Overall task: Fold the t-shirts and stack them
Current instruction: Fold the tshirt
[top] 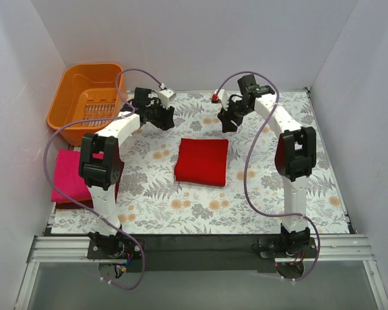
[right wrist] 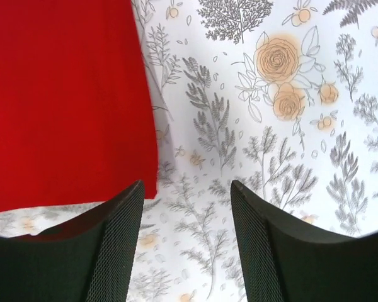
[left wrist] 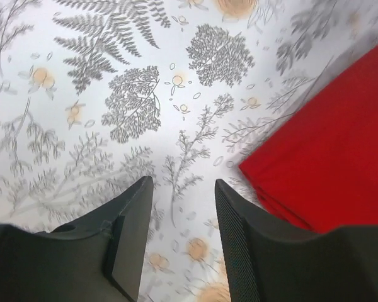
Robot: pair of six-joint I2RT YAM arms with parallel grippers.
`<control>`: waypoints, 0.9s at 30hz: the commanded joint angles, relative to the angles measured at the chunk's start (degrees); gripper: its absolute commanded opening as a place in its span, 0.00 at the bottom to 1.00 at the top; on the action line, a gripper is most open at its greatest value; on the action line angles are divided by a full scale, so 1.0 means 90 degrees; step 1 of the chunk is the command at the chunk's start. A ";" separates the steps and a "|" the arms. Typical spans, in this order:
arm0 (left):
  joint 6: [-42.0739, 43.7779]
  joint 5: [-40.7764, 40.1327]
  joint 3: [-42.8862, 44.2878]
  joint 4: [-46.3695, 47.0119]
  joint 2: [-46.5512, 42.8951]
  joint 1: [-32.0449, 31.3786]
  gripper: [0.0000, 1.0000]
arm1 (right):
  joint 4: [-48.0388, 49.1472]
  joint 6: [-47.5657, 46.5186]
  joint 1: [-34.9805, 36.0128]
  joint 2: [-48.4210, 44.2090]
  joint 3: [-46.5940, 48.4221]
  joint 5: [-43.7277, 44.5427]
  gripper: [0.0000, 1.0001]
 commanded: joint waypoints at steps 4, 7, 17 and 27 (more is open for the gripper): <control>-0.2924 0.2281 -0.0858 0.0163 -0.1729 0.0054 0.44 | 0.0340 0.2545 -0.0054 -0.1732 -0.1422 -0.1855 0.63; -0.4136 0.3260 -0.1735 0.0192 -0.2169 -0.0257 0.46 | 0.0701 0.3616 0.0033 -0.2211 -0.2601 -0.2825 0.59; -0.6062 0.3341 -0.4024 0.1812 -0.1861 -0.0747 0.45 | 0.3005 0.5623 0.0649 -0.1980 -0.5154 -0.3348 0.58; -0.6462 0.3417 -0.4571 0.2341 -0.0490 -0.0181 0.43 | 0.3124 0.5507 -0.0209 -0.0795 -0.5771 -0.2380 0.55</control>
